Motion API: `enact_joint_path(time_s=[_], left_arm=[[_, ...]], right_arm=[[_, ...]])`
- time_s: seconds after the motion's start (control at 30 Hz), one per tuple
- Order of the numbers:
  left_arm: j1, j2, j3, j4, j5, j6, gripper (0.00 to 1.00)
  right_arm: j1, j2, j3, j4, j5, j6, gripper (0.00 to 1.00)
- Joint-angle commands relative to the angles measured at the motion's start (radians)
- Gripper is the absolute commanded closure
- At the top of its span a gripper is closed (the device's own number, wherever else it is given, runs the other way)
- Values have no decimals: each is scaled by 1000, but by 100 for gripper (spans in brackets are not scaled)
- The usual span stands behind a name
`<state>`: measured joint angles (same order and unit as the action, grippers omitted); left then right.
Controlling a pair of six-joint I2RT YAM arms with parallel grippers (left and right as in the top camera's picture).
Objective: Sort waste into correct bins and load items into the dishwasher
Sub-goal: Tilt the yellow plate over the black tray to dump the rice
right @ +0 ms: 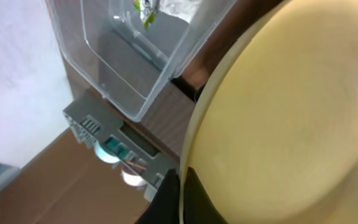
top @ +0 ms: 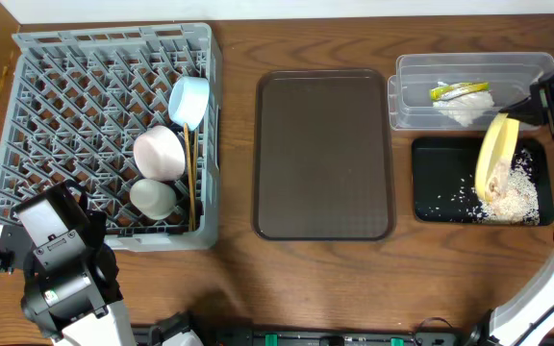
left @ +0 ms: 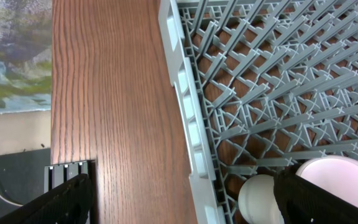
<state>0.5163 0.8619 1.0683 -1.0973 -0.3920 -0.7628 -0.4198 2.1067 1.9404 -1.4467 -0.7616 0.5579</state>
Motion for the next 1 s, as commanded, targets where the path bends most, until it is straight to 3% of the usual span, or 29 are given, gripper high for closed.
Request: enact_joint_path(time_s=[0.0, 0.53, 0.63, 0.77, 0.87, 0.97], left_arm=[[4, -1, 16, -3, -13, -10, 6], [4, -1, 16, -3, -13, -10, 6], [4, -1, 16, -3, -13, -10, 6], [4, -1, 16, -3, -13, -10, 6], [4, -1, 16, -3, -13, -10, 6], [4, -1, 16, -3, -13, -10, 6]], right_arm=[[-38, -24, -17, -7, -84, -45, 99], [-86, -24, -17, -101, -307, -219, 99], [-87, -24, -17, -11, -304, -182, 99], [-90, -24, -17, -113, -309, -214, 99], [-92, -24, -17, -10, -294, -169, 99], [-92, -24, -18, -64, -313, -210, 99]])
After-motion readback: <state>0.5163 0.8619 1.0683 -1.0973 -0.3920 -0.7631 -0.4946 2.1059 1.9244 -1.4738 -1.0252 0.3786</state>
